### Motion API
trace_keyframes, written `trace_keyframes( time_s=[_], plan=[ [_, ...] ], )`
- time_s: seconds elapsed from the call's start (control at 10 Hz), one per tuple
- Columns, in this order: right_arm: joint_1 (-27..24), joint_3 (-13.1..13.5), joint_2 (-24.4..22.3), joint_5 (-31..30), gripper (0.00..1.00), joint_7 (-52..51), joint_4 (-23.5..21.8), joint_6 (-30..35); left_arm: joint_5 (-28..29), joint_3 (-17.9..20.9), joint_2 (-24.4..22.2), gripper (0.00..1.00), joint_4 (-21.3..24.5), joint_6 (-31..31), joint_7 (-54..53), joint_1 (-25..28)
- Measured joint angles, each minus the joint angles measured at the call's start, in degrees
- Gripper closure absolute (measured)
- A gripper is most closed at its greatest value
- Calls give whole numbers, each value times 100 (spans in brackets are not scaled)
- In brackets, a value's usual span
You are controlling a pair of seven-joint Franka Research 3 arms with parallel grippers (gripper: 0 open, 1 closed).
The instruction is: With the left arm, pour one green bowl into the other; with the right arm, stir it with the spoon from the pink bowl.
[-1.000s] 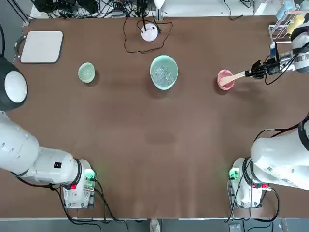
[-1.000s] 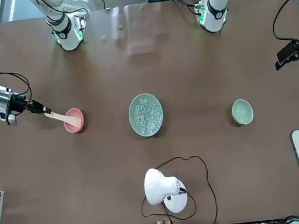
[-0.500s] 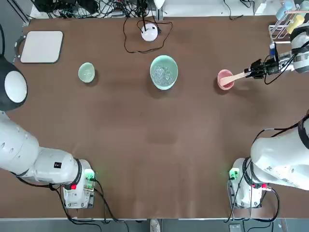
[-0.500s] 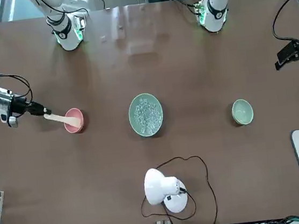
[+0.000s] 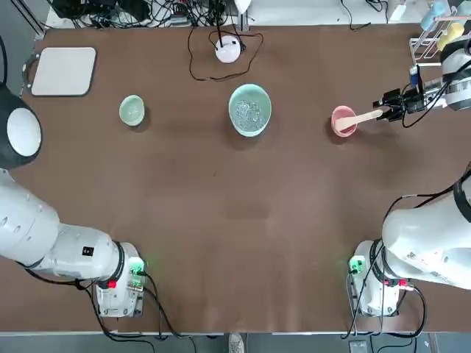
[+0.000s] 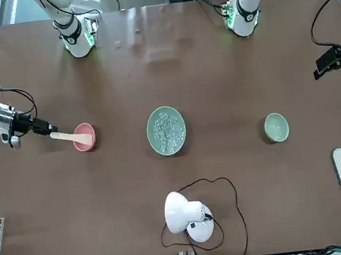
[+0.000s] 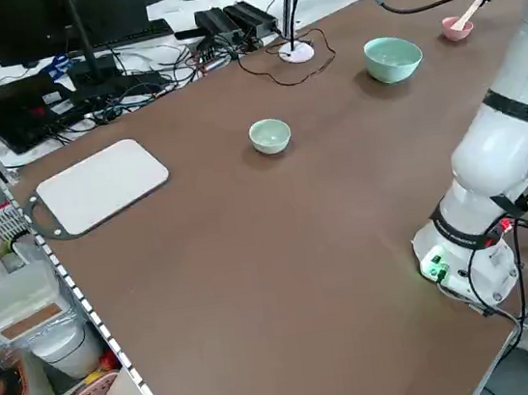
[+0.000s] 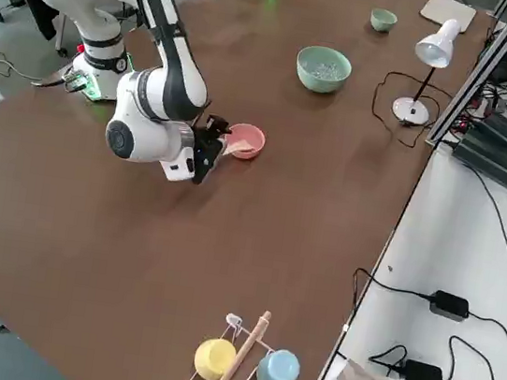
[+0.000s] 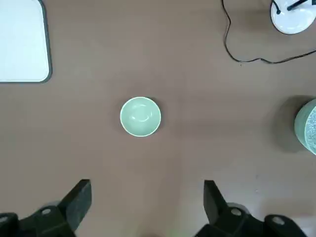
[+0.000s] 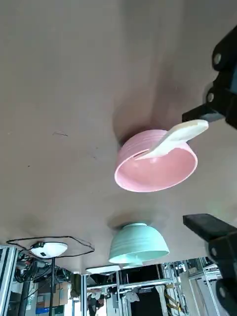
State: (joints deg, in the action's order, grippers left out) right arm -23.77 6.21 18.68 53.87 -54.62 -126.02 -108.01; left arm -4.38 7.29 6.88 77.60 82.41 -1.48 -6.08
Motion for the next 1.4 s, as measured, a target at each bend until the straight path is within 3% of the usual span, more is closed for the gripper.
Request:
trace_keyframes(
  time_s=[0.4, 0.9, 1.1, 1.4],
  plan=[
    [-1, -1, 72, 1, 1, -7, 75, -17, 0, -1, 0, 0, 0, 0, 0, -3],
    [-3, 6, 115, -116, 0, 3, 539, -51, 0, -1, 0, 0, 0, 0, 0, -4],
    [-8, 6, 113, -648, 0, 459, 939, -45, 0, -2, 0, 0, 0, 0, 0, -4],
    [198, -85, 68, -1942, 0, 1971, 2043, 408, 0, -3, 0, 0, 0, 4, 0, -5]
  ],
)
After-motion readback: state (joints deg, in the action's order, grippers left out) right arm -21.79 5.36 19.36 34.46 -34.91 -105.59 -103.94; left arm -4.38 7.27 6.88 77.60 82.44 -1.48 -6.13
